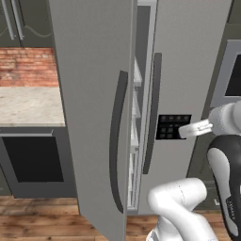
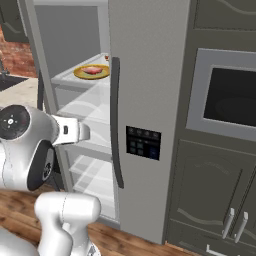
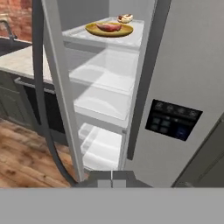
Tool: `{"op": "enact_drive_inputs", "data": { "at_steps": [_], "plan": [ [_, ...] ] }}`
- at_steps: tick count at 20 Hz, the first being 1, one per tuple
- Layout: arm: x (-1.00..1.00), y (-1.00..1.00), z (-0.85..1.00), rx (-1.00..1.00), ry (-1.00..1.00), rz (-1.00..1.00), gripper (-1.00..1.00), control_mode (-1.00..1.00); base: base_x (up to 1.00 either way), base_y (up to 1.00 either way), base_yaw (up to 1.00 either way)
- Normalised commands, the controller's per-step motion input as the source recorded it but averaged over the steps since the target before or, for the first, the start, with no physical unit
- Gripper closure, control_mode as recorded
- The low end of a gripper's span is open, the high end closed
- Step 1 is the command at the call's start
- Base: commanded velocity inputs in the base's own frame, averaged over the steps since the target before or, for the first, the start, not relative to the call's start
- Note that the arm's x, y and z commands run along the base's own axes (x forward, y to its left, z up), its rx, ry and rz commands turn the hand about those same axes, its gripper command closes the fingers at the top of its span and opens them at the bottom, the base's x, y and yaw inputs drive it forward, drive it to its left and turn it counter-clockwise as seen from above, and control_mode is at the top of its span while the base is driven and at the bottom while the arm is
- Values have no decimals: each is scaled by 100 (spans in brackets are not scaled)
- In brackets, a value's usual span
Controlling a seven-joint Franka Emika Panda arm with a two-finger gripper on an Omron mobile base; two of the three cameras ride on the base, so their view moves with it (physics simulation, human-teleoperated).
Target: Retrieve the steak from the fridge and place it on the saucepan with marinade on the stove.
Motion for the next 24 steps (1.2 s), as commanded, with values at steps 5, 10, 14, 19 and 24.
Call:
{"op": "enact_drive_inputs", "data": {
  "at_steps": [5,10,14,19,24],
  "plan": [
    [-5,6,-25,4,-3,33,100,-100,0,0,0],
    [0,3,-34,0,-28,41,100,-100,0,0,0],
    [0,0,0,0,-32,43,100,-100,0,0,0],
    [0,0,3,-10,-30,42,100,-100,0,0,0],
    [0,17,2,-21,-28,30,100,-100,0,0,0]
  ]
}}
